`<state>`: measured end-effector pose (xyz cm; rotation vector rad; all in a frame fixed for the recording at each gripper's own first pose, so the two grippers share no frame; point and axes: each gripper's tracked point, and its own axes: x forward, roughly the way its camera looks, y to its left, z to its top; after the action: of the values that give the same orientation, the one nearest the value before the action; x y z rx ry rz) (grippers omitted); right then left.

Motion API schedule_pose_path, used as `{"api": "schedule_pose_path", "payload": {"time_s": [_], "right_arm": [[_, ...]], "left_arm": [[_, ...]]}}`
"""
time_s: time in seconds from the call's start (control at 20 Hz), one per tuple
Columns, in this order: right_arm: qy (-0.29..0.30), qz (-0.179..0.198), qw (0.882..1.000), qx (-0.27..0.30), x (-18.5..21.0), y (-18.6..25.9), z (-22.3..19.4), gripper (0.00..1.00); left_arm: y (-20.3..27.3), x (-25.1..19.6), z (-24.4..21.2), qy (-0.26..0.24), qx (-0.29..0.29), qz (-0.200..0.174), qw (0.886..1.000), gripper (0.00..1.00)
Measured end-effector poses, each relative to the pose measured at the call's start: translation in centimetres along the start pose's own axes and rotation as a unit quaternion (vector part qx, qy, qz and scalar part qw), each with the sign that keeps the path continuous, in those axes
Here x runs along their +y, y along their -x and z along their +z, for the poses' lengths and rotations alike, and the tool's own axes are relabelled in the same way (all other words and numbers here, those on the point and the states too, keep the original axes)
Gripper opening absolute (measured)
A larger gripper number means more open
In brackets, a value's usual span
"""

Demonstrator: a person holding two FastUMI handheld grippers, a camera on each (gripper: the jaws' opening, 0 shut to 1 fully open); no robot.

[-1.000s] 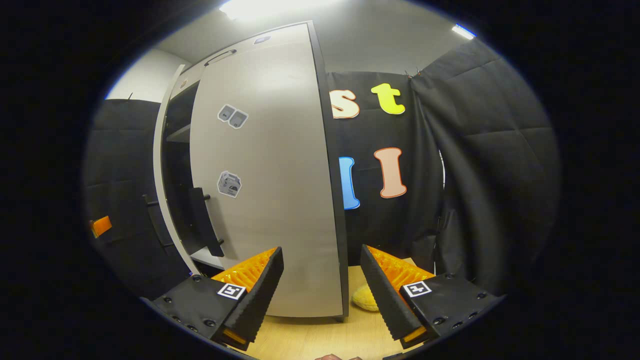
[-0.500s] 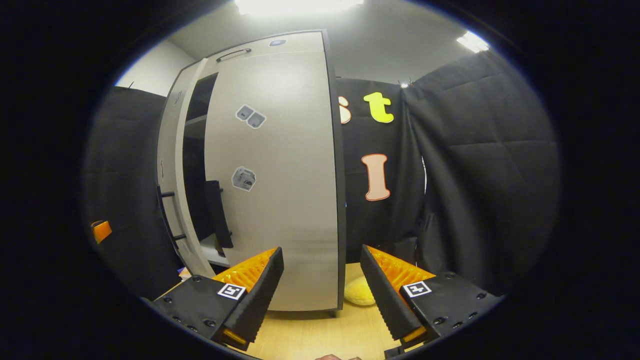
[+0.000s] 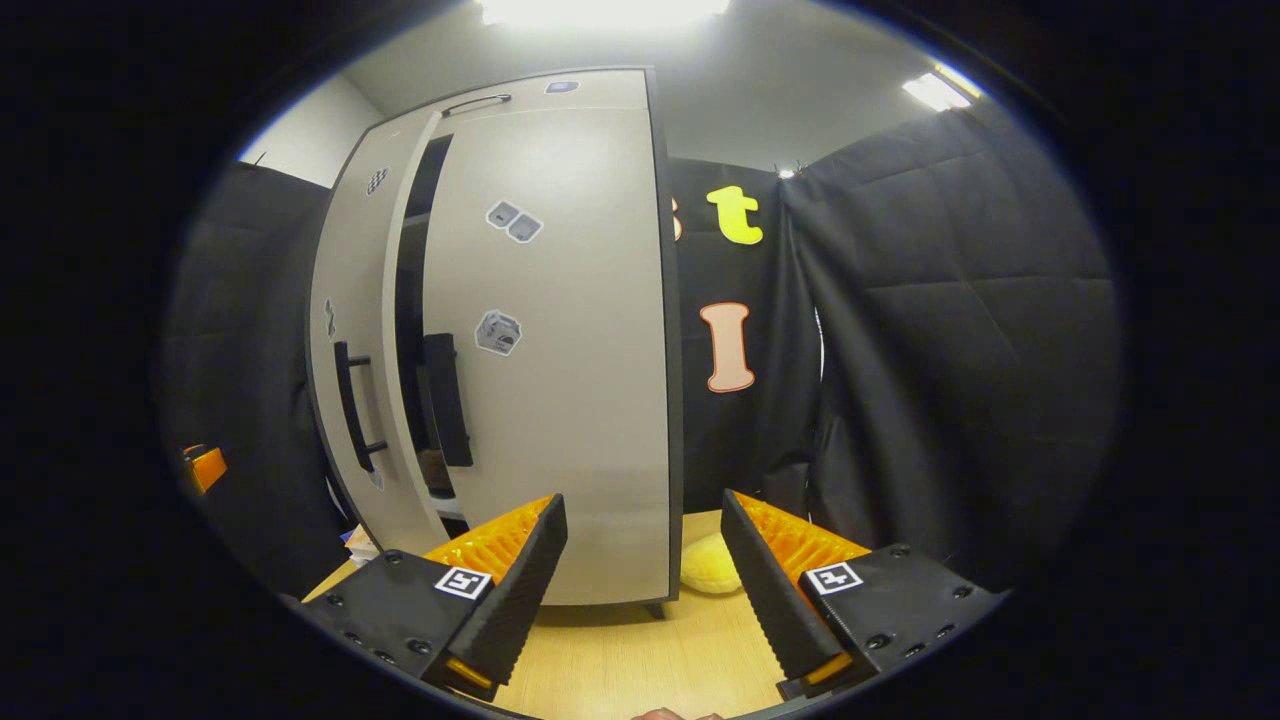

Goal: Grab one shoe with the right hand and put it into the shoe cabinet, grab the other shoe with the left hand and put it into the shoe cabinet; then close the right door with the right hand and the left door with the left hand.

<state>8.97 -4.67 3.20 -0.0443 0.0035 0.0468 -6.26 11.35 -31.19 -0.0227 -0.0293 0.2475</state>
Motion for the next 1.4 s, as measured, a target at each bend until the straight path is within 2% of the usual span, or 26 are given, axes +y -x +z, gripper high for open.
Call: {"api": "schedule_pose_path", "payload": {"time_s": [0.15,0.25,0.3,0.35,0.4,0.45,0.55,0.6,0.7,0.85,1.15,1.4], "right_arm": [[0.015,-0.027,1.0,-0.007,-0.8,0.3,0.4,0.98],[0.007,-0.027,1.0,-0.009,-0.5,0.3,0.5,0.98],[0.002,-0.028,1.0,-0.012,-0.4,0.4,0.7,0.98],[0.0,-0.029,0.999,-0.014,-0.5,0.4,0.8,0.98],[0.0,-0.033,0.999,-0.016,-0.7,0.4,0.9,0.98],[0.0,-0.036,0.999,-0.017,-0.9,0.3,0.9,0.98],[-0.002,-0.039,0.999,-0.016,-1.1,0.3,0.7,0.98],[-0.005,-0.038,0.999,-0.014,-1.1,0.0,0.6,0.98],[-0.011,-0.037,0.999,-0.012,-1.0,-0.1,0.4,0.98],[-0.013,-0.03,0.999,-0.005,-0.8,-0.5,-0.1,0.98],[-0.005,-0.013,1.0,-0.002,0.2,-0.7,0.6,0.98],[0.009,-0.011,1.0,0.005,0.2,-0.2,0.7,0.98]], "left_arm": [[-0.9,-0.3,-0.4,0.002,0.0,-0.016,1.0,0.99],[-1.5,-1.0,-0.5,0.007,-0.001,-0.027,1.0,0.99],[-1.8,-1.4,-0.6,0.009,-0.001,-0.033,0.999,0.93],[-2.2,-1.9,-0.8,0.011,-0.001,-0.038,0.999,0.99],[-2.4,-2.2,-0.9,0.011,0.0,-0.041,0.999,0.99],[-2.5,-2.4,-1.1,0.01,0.0,-0.043,0.999,0.93],[-2.4,-2.6,-1.2,0.009,0.0,-0.046,0.999,0.93],[-2.4,-2.7,-1.3,0.01,0.0,-0.049,0.999,0.97],[-2.4,-2.6,-1.7,0.015,0.005,-0.052,0.999,0.93],[-2.9,-2.3,-2.5,0.026,0.011,-0.051,0.998,0.93],[-4.0,-1.9,-4.3,0.011,0.014,-0.039,0.999,0.93],[-4.2,-2.1,-6.0,0.038,0.017,-0.038,0.998,0.93]]}}
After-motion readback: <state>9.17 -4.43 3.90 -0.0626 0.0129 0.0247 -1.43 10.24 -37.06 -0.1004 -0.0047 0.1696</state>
